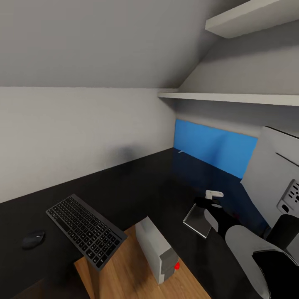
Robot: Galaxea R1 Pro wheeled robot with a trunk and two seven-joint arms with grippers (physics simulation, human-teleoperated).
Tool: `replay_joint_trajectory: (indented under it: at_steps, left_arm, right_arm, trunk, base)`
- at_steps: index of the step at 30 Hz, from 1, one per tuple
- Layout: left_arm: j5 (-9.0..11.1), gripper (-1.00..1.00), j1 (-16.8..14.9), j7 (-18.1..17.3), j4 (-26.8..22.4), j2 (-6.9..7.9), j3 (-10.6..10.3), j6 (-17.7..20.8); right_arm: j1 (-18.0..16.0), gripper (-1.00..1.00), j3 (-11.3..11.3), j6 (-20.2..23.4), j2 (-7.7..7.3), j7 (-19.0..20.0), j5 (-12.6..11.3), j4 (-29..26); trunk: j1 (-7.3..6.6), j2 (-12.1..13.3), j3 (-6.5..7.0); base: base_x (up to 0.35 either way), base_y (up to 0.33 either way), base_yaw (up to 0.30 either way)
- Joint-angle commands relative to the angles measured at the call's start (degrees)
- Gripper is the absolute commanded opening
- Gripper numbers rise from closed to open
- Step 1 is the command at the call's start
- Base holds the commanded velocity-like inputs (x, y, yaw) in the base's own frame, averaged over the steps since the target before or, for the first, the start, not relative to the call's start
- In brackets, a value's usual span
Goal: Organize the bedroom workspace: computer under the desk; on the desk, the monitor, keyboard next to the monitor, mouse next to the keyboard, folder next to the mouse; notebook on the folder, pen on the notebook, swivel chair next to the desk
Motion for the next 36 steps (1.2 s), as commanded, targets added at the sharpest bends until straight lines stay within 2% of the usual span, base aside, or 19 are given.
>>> replay_joint_trajectory:
  at_steps: [1, 4, 17, 31, 36]
  left_arm:
    - [0.2, 1.00, 0.0, 0.3, 0.0, -0.01, -0.5, -0.2]
    - [0.2, 1.00, 0.0, 0.3, 0.0, -0.01, -0.5, -0.2]
    - [0.2, 1.00, 0.0, 0.4, 0.0, -0.01, -0.4, -0.2]
    - [0.2, 1.00, 0.0, 0.4, 0.0, -0.01, -0.4, -0.2]
    - [0.3, 1.00, 0.0, 0.5, 0.0, -0.01, -0.4, -0.2]
  right_arm:
    - [0.0, 1.00, 0.5, 0.2, -0.05, -0.3, -0.5, -0.1]
    - [0.0, 1.00, 0.5, 0.2, -0.06, -0.3, -0.5, -0.1]
    - [0.0, 1.00, 0.5, 0.3, -0.06, -0.4, -0.4, -0.1]
    - [0.0, 1.00, 0.5, 0.6, -0.07, -0.5, -0.4, 0.0]
    - [0.0, 1.00, 0.5, 0.7, -0.07, -0.5, -0.4, 0.0]
  trunk:
    - [0.00, 0.0, -0.06]
    - [0.00, 0.0, -0.06]
    - [2.85, -5.2, -2.39]
    - [2.85, -5.2, -2.39]
    - [3.95, -7.2, -3.29]
  base:
    - [0.000, 0.000, 0.000]
    - [0.000, 0.000, 0.000]
    - [0.000, 0.000, 0.000]
    - [0.000, 0.000, 0.000]
    - [0.000, 0.000, 0.000]
